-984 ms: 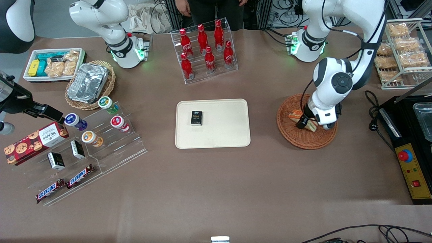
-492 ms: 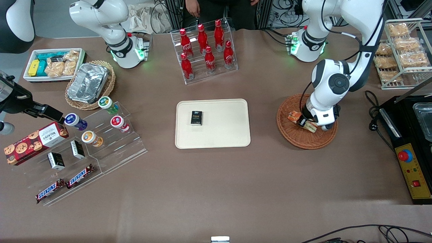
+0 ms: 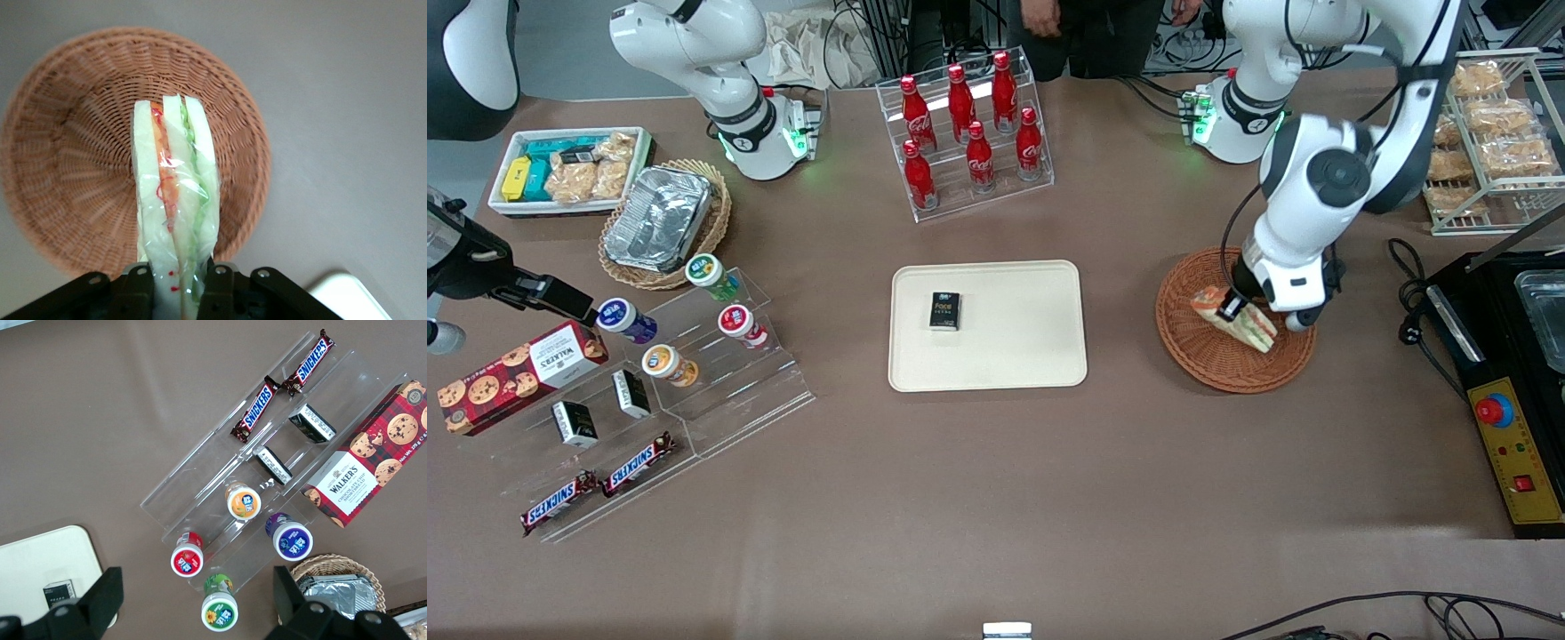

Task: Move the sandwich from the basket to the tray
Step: 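Lift the sandwich and carry it toward the cream tray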

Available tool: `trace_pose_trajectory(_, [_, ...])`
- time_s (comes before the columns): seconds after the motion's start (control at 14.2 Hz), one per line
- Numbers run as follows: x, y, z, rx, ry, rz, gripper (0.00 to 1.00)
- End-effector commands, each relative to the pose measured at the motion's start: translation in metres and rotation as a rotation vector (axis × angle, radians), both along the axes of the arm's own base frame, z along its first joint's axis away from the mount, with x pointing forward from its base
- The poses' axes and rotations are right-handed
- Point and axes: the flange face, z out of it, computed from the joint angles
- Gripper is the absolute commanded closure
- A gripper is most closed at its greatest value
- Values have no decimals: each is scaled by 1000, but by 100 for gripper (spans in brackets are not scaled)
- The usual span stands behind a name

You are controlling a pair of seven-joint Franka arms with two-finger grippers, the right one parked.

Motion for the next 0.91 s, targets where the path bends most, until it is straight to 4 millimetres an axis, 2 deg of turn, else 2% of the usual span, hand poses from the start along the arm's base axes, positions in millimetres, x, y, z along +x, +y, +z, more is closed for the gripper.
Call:
trace_pose_trajectory(0.0, [14, -25, 71, 29, 44, -85, 100])
trace_pose_trajectory(0.07, [14, -34, 84, 21, 50, -139, 100])
trace_pose_trajectory(0.35, [13, -88, 106, 9, -1, -276, 100])
trace_pose_trajectory(0.56, [0, -126, 105, 8, -2, -456, 100])
trace_pose_trajectory(0.77, [-18, -173, 94, 20, 7, -567, 100])
trace_pose_trajectory(0.84, [-28, -192, 89, 64, -30, -652, 100])
